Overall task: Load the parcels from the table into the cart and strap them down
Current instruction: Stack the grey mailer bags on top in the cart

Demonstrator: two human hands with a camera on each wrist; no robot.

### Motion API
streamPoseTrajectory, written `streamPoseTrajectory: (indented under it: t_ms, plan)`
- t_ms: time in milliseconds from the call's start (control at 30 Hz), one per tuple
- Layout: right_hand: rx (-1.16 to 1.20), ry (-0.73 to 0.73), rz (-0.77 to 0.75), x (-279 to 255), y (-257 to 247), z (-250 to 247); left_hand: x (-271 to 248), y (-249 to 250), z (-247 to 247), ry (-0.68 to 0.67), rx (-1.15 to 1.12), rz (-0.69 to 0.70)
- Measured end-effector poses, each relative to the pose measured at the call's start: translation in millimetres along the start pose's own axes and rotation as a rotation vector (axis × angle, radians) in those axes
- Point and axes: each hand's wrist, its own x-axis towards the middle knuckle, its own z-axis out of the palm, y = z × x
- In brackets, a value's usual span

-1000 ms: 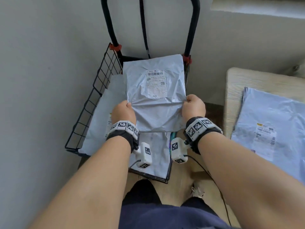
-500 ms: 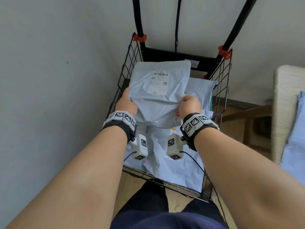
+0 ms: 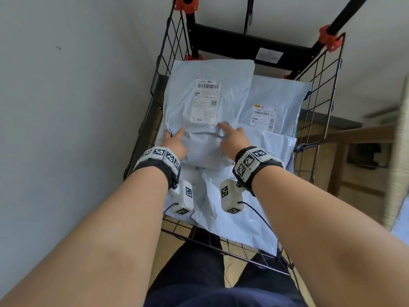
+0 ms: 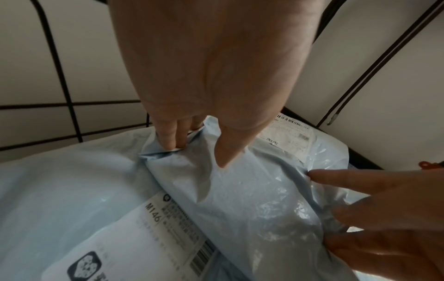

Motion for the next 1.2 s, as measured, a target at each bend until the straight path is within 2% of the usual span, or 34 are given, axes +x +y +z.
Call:
streamPoseTrajectory:
  t_ms: [200, 367, 600, 767, 900, 1033, 1200]
  plan:
    - [-0.102, -0.017, 0.014, 8, -1, 4, 5, 1, 0, -0.057, 0.023, -0.037]
    - [-0.056, 0.008, 0.042, 4, -2, 0, -11, 9, -7, 0.018, -0.035, -0.058]
    - [0.104, 0.062, 0.068, -25, 4, -17, -52, 29, -20, 0.118, 0.015, -0.049]
    - [0.219, 0.183, 0.037, -57, 15, -48, -82, 59, -17, 0.174, 0.035, 0.018]
    - [0.416, 0.353, 0.023, -80, 35, -79, -104, 91, -3, 0.238, 0.035, 0.121]
    - [0.524, 0.491, 0.016, -104, 69, -116, -126, 133, 19, 0.251, 0.038, 0.216]
    - [0.583, 0.627, 0.08, -135, 133, -158, -155, 194, 57, 0.296, 0.039, 0.342]
